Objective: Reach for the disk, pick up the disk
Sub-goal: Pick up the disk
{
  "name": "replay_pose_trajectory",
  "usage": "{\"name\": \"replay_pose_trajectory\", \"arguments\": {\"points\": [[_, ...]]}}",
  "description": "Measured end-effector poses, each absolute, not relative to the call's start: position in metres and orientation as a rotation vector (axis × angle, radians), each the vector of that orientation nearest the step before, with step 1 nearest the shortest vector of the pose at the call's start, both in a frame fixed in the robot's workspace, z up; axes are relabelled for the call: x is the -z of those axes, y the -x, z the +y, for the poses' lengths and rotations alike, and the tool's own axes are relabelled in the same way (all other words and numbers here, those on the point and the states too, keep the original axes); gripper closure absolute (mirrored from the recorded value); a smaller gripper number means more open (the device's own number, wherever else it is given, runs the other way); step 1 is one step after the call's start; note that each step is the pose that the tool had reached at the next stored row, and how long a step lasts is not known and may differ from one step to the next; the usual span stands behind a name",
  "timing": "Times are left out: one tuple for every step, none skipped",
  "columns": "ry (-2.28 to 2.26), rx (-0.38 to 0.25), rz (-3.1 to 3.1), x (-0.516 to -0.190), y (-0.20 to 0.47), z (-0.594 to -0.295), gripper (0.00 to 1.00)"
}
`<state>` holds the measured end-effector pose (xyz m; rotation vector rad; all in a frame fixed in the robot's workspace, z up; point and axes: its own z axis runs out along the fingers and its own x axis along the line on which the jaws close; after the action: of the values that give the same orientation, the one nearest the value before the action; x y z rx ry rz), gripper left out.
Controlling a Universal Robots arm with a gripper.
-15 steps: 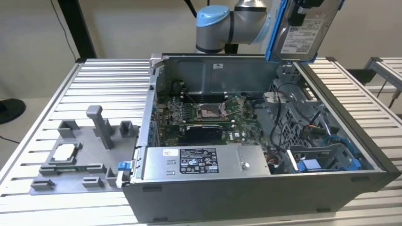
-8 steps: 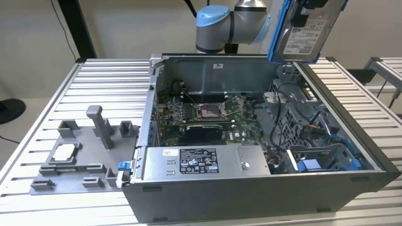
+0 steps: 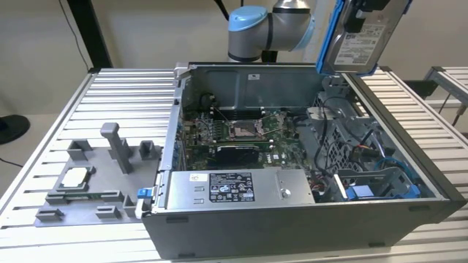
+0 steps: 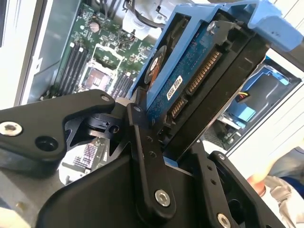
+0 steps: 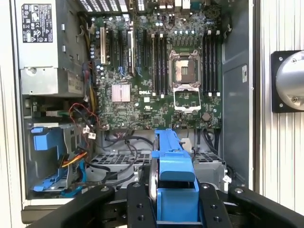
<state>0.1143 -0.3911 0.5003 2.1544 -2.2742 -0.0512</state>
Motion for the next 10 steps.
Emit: {"name": "replay_pose_trajectory", "arguments": {"points": [[-2.154, 0.052, -2.274, -0.5003, -0.1151, -0.3921, 1.0], [-2.154, 0.052, -2.274, -0.5003, -0.1159, -0.3932, 1.0], [-2.154, 0.052, -2.274, -0.5003, -0.1166, -0.3942, 1.0], [-2.154, 0.052, -2.274, -0.5003, -0.1173, -0.3952, 1.0], [-2.154, 0.053, -2.273, -0.5003, -0.118, -0.3962, 1.0], [-2.154, 0.053, -2.273, -0.5003, -0.1187, -0.3972, 1.0], [-2.154, 0.053, -2.273, -0.5004, -0.1194, -0.3983, 1.0], [-2.153, 0.053, -2.273, -0.5004, -0.1199, -0.3994, 1.0], [-2.153, 0.053, -2.273, -0.5003, -0.1203, -0.4005, 1.0], [-2.153, 0.053, -2.273, -0.5004, -0.1207, -0.4016, 1.0]]}}
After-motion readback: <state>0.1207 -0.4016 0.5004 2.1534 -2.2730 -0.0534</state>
